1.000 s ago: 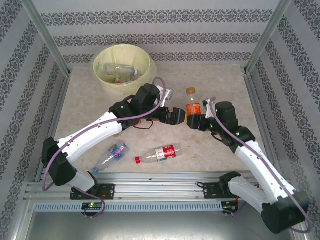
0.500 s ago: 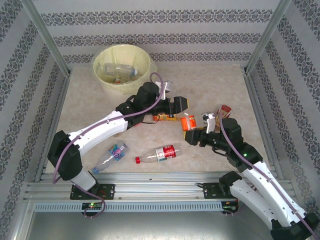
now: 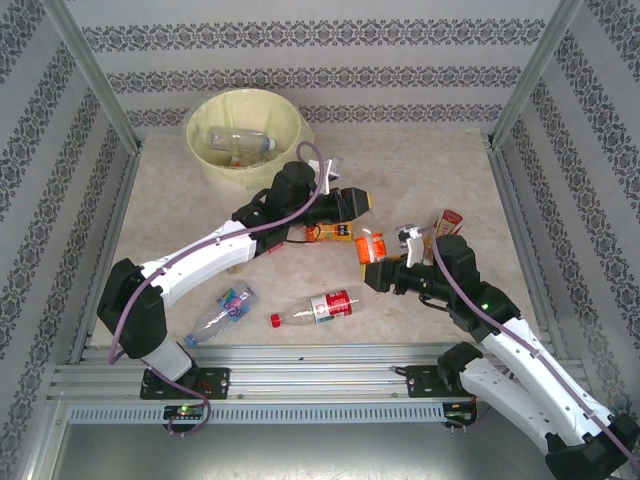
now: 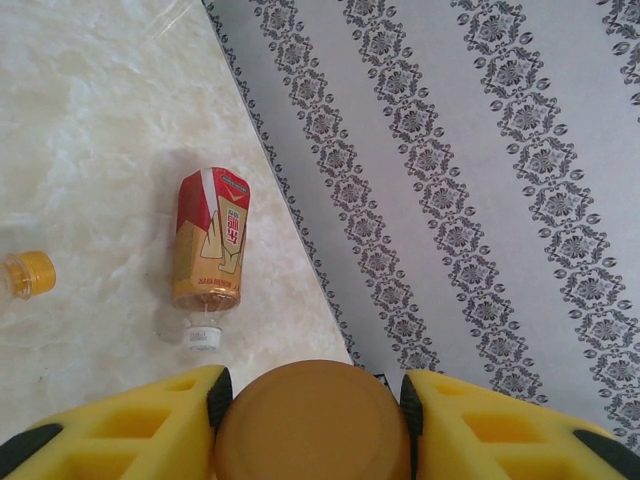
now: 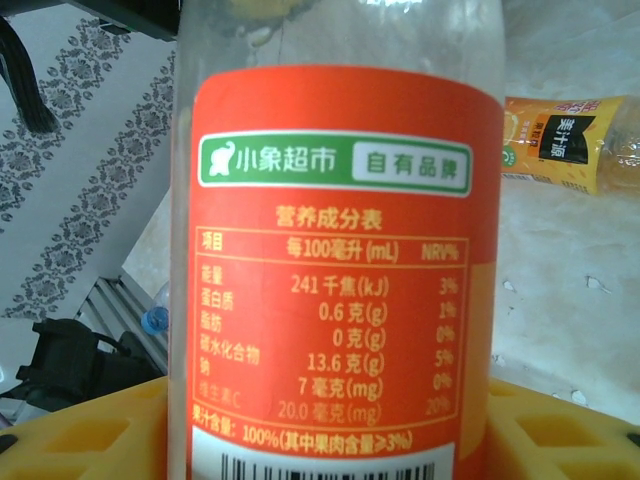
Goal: Put the plastic bottles in the bin
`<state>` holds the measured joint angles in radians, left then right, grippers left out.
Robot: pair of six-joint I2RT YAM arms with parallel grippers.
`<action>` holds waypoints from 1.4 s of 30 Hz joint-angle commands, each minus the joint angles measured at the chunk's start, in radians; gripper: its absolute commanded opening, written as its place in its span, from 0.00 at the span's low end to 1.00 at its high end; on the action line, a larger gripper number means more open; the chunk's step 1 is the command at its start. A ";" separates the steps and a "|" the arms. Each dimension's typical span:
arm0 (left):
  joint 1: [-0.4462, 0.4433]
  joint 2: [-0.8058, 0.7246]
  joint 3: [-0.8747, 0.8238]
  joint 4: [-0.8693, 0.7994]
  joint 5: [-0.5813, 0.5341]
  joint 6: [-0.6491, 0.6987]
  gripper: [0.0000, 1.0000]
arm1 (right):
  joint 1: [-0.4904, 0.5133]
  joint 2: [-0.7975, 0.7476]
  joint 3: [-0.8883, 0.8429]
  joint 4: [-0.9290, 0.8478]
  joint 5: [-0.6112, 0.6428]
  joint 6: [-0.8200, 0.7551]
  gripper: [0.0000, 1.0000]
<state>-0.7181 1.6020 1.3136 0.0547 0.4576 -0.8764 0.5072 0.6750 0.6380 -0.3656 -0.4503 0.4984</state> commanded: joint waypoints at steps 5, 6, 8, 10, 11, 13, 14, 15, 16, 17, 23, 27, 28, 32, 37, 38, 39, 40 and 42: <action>0.009 -0.019 -0.011 0.061 0.044 0.030 0.40 | 0.014 -0.006 0.005 0.002 0.031 -0.007 0.67; 0.014 -0.025 -0.010 0.055 0.044 0.035 0.39 | 0.016 -0.010 0.008 -0.001 0.034 -0.005 0.70; 0.024 -0.039 -0.006 0.036 0.043 0.050 0.38 | 0.016 -0.021 0.020 -0.012 0.037 -0.006 0.75; 0.039 -0.055 0.009 -0.003 0.031 0.069 0.37 | 0.016 -0.040 0.035 -0.023 0.039 -0.004 0.80; 0.048 -0.061 0.017 -0.020 0.028 0.077 0.37 | 0.016 -0.051 0.042 -0.027 0.040 -0.004 0.82; 0.070 -0.071 0.041 -0.060 0.028 0.096 0.36 | 0.016 -0.077 0.059 -0.032 0.040 0.001 0.89; 0.082 -0.074 0.054 -0.082 0.029 0.103 0.36 | 0.015 -0.088 0.066 -0.035 0.043 0.001 0.93; 0.093 -0.077 0.071 -0.103 0.030 0.112 0.36 | 0.014 -0.102 0.078 -0.039 0.043 0.001 0.97; 0.108 -0.081 0.087 -0.124 0.033 0.123 0.36 | 0.014 -0.115 0.090 -0.042 0.043 0.001 0.98; 0.119 -0.083 0.100 -0.141 0.033 0.132 0.36 | 0.014 -0.123 0.101 -0.049 0.044 -0.001 0.98; 0.203 -0.096 0.232 -0.281 0.027 0.196 0.36 | 0.014 -0.179 0.181 -0.063 0.061 -0.014 0.98; 0.266 -0.089 0.338 -0.355 0.027 0.224 0.36 | 0.014 -0.190 0.228 -0.075 0.077 -0.028 0.98; 0.285 -0.083 0.371 -0.375 0.027 0.229 0.35 | 0.014 -0.190 0.236 -0.078 0.080 -0.032 0.98; 0.362 -0.059 0.484 -0.431 0.014 0.241 0.36 | 0.014 -0.187 0.247 -0.079 0.084 -0.037 0.98; 0.476 -0.030 0.590 -0.468 -0.009 0.229 0.36 | 0.014 -0.194 0.245 -0.089 0.093 -0.037 0.98; 0.498 -0.024 0.611 -0.481 -0.024 0.236 0.36 | 0.014 -0.195 0.245 -0.092 0.094 -0.039 0.98; 0.514 -0.016 0.630 -0.493 -0.037 0.250 0.35 | 0.014 -0.195 0.244 -0.093 0.094 -0.039 0.98; 0.533 -0.006 0.652 -0.509 -0.055 0.267 0.36 | 0.014 -0.196 0.244 -0.096 0.099 -0.039 0.98; 0.561 0.017 0.690 -0.543 -0.077 0.297 0.36 | 0.013 -0.198 0.244 -0.101 0.101 -0.040 0.98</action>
<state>-0.1871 1.5826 1.9507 -0.4160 0.4248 -0.6388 0.5087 0.4904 0.8639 -0.4519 -0.3706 0.4721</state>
